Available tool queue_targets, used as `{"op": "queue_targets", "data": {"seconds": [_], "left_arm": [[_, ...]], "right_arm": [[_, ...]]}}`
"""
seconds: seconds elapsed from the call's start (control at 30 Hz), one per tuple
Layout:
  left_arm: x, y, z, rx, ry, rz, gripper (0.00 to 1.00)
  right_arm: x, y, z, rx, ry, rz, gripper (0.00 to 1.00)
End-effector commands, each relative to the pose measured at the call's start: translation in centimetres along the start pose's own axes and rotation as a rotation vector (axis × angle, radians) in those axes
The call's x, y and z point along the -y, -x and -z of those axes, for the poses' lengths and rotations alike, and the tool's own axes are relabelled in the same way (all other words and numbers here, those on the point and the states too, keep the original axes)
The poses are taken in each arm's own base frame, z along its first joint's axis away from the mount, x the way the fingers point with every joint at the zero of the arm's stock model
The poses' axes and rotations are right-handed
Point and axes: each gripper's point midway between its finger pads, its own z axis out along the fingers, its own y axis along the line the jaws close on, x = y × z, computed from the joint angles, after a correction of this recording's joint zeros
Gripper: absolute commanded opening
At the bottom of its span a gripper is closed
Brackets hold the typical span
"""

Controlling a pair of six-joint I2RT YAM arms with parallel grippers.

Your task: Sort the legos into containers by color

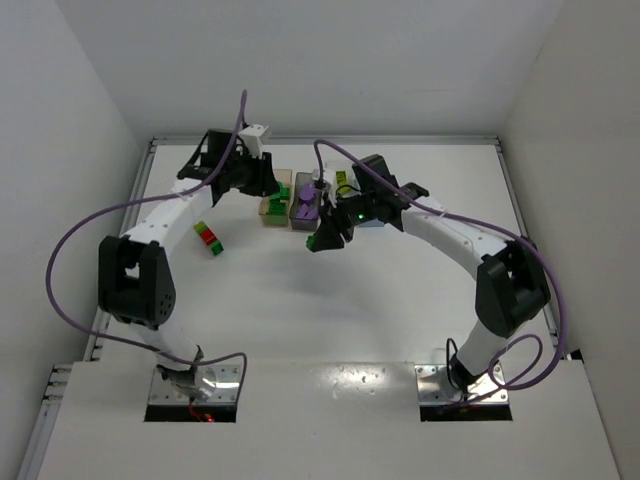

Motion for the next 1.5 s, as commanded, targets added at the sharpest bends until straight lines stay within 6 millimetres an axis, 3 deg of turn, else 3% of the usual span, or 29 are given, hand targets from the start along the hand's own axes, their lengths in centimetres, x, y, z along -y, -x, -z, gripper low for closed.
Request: {"op": "queue_targets", "data": {"seconds": [0.0,0.17,0.37,0.5,0.7,0.73,0.83,0.87,0.9,0.97,1.0,1.1,1.13,1.17,1.2,1.3,1.33,1.37,1.47], "left_arm": [[-3.2,2.1,-1.3,0.037,0.189,0.005,0.18],[-4.6,1.9,-4.1,0.003,0.225,0.023,0.27],[-6.8,-0.4,-7.9,-0.068,0.235,0.060,0.39],[-7.0,-0.5,-9.8,-0.081,0.204,0.065,0.46],[-7.8,0.4,-10.4,-0.053,0.247,0.104,0.62],[-7.6,1.6,-10.2,-0.012,0.244,0.102,0.66],[-6.6,4.5,-7.7,0.095,0.210,0.134,0.67],[-5.1,5.9,-5.6,0.146,0.177,0.124,0.67],[-4.9,7.1,-4.1,0.195,0.167,0.136,0.67],[-3.3,9.4,-1.1,0.275,0.114,0.117,0.67],[-2.1,11.1,1.6,0.331,0.096,0.107,0.69],[-2.0,12.8,6.7,0.389,0.104,0.110,0.83],[-3.1,12.3,7.5,0.390,0.155,0.162,0.94],[-4.4,11.5,8.1,0.374,0.206,0.218,1.00],[-6.3,10.8,9.2,0.368,0.234,0.259,1.00],[-7.0,8.2,10.4,0.291,0.158,0.265,1.00],[-8.2,6.9,10.8,0.260,0.173,0.254,1.00],[-8.1,6.5,12.0,0.259,0.185,0.250,1.00],[-8.1,5.2,13.1,0.257,0.182,0.227,1.00]], "right_arm": [[1.1,3.4,1.6,0.075,-0.095,0.071,0.04],[2.0,4.0,2.2,0.091,-0.125,0.077,0.04],[2.7,3.8,2.2,0.088,-0.131,0.066,0.05],[3.3,4.3,1.9,0.091,-0.132,0.069,0.05],[4.0,4.6,1.4,0.088,-0.132,0.076,0.05],[4.2,4.7,1.3,0.088,-0.132,0.076,0.05],[4.4,4.8,0.9,0.082,-0.144,0.081,0.05],[4.8,5.2,0.8,0.088,-0.155,0.089,0.05],[5.1,4.8,0.6,0.081,-0.153,0.082,0.05],[5.9,6.0,0.6,0.102,-0.182,0.099,0.05],[6.2,5.7,-0.2,0.090,-0.181,0.083,0.05],[7.6,7.2,-0.9,0.105,-0.217,0.079,0.05],[8.3,6.6,-2.2,0.088,-0.214,0.060,0.05],[9.0,8.1,-2.2,0.107,-0.229,0.080,0.05],[9.3,8.4,-3.0,0.102,-0.244,0.089,0.05],[10.7,8.8,-5.7,0.086,-0.247,0.097,0.05],[11.0,9.5,-6.4,0.097,-0.252,0.101,0.05],[12.2,8.1,-7.6,0.074,-0.257,0.082,0.05],[13.4,7.3,-9.2,0.062,-0.266,0.070,0.05]]}}
